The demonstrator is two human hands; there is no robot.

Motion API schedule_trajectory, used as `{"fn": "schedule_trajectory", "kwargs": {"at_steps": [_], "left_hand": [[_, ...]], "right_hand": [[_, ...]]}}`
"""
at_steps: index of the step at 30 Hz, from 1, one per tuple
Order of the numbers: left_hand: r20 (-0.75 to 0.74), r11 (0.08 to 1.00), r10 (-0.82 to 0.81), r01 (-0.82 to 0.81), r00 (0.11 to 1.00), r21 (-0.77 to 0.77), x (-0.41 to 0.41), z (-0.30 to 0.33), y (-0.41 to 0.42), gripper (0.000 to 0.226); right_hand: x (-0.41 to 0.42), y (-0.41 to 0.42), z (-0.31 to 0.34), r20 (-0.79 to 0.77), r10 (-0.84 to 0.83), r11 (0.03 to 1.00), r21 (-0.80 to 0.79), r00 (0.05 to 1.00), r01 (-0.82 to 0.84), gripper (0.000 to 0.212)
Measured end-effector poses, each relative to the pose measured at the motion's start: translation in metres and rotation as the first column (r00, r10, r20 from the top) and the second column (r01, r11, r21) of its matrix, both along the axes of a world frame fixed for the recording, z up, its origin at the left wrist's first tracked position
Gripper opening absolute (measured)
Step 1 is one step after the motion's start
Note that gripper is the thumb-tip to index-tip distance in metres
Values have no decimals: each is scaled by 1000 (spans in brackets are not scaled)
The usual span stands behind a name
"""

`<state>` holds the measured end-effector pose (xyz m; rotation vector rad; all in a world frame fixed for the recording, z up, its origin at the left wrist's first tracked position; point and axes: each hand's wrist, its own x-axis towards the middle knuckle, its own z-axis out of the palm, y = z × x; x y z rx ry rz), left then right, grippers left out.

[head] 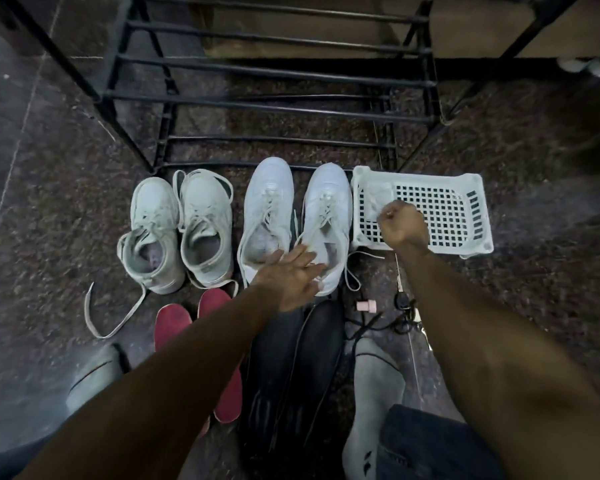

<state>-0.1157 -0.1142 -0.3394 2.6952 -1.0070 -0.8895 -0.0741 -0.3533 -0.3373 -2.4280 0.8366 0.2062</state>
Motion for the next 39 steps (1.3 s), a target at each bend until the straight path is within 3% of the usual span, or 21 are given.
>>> {"fn": "schedule_trajectory", "kwargs": {"at_steps": [4, 7, 11, 17, 20, 22, 24, 26, 29, 30, 31, 32, 34, 36, 39], "left_hand": [[0, 998, -13, 12, 1000, -60, 1, -8, 8, 49], [-10, 998, -13, 12, 1000, -65, 1, -8, 10, 50], [-20, 996, 32, -33, 999, -83, 0, -5, 9, 50], [-1, 985, 66, -65, 998, -162, 0, -10, 12, 47], [55, 935, 169, -143, 984, -325, -5, -11, 22, 43], [57, 863, 317, -262, 947, -431, -10, -5, 29, 40], [1, 757, 490, -425, 872, -496, -16, 2, 35, 39], [-128, 580, 645, -593, 753, -559, -22, 10, 39, 39], [-557, 118, 734, -881, 389, -459, -28, 30, 43, 26], [-687, -3, 678, -934, 260, -356, -31, 39, 46, 23], [-784, -66, 600, -967, 159, -247, -36, 47, 51, 20], [-836, -66, 539, -984, 102, -163, -41, 57, 57, 17], [-869, -26, 488, -994, 77, -102, -53, 66, 73, 15], [-863, -45, 499, -992, 80, -118, -64, 71, 89, 7], [-846, -64, 524, -987, 95, -150, -78, 75, 109, 11]], "right_hand": [[21, 4, -17, 87, 25, 993, -119, 996, -15, 29], [29, 7, -23, 91, 7, 984, -179, 996, 9, 28], [37, 1, -29, 140, -98, 992, -61, 985, 107, 10], [33, -5, -22, 131, -17, 995, -94, 991, 30, 19], [28, -1, -17, 282, -180, 981, 120, 942, 152, 22], [21, 10, -9, 344, -355, 895, 392, 869, 210, 25], [8, 32, 6, 310, -475, 758, 620, 824, 204, 23], [-13, 61, 23, 226, -491, 623, 766, 841, 158, 23], [-45, 104, 36, 131, -331, 511, 857, 935, 61, 22], [-55, 118, 39, 104, -260, 474, 880, 960, 33, 21], [-64, 132, 42, 83, -190, 451, 893, 978, 12, 20], [-73, 147, 45, 68, -127, 441, 897, 990, -5, 19], [-89, 169, 50, 51, -33, 437, 899, 998, -32, 17], [-102, 183, 54, 30, 10, 475, 880, 999, -31, 16], [-116, 191, 57, 6, 50, 556, 830, 999, -33, 16]]}}
